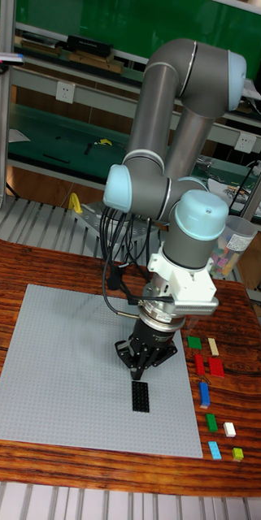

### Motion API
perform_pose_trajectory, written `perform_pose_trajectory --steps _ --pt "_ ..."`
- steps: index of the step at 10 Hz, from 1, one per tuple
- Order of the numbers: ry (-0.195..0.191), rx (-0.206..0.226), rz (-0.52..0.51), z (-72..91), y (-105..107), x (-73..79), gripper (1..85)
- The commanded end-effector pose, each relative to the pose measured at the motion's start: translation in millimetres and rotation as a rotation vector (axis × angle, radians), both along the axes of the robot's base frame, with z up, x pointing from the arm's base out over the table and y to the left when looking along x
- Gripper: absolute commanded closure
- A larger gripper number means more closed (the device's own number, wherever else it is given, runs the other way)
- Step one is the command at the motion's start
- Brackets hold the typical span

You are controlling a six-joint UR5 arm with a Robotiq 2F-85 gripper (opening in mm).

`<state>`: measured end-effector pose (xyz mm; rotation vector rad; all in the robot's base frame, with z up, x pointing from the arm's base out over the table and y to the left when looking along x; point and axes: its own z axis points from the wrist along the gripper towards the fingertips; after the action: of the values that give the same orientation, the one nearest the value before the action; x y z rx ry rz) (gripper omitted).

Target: Build with small Lego blocks

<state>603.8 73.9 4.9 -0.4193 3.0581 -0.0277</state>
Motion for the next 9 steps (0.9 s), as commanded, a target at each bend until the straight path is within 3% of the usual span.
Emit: perform_pose_trajectory --steps 1,5,8,9 --pt "0.001 0.010 -0.007 1.7 2.4 1.8 84.3" --pt "0.007 0.016 -0.010 7.4 0.9 -5.2 84.3" --pt "0.006 0.067 -0.007 11.0 12.2 -8.5 84.3" --pt "0.007 0.053 -0.015 10.9 8.6 -8.9 84.3"
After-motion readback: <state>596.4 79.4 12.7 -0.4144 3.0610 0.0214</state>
